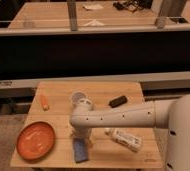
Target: Place the white sponge in the ceramic bowl
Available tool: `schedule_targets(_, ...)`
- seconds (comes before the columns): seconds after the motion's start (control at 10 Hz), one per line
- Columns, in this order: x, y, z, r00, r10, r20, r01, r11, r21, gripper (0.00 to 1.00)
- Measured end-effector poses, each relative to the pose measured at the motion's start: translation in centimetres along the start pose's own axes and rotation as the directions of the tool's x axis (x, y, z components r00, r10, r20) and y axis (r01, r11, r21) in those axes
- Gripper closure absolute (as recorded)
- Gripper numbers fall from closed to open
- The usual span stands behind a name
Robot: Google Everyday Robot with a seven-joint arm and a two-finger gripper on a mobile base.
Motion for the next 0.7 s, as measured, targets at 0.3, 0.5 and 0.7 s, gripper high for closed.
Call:
schedule_targets(0.3, 0.19, -0.14, 0.52, 1.000, -0.013, 0.010, 0.013, 1.000, -0.003, 0.32)
schedule_targets(0.5, 0.27, -0.06, 0.69, 1.000, -0.015, 0.014, 0.015, 1.000, -0.004, 0.32)
schedule_targets(0.7, 0.32, -0.16, 0.86, 1.000, -0.021, 0.016, 0.021, 1.000, -0.004, 0.42)
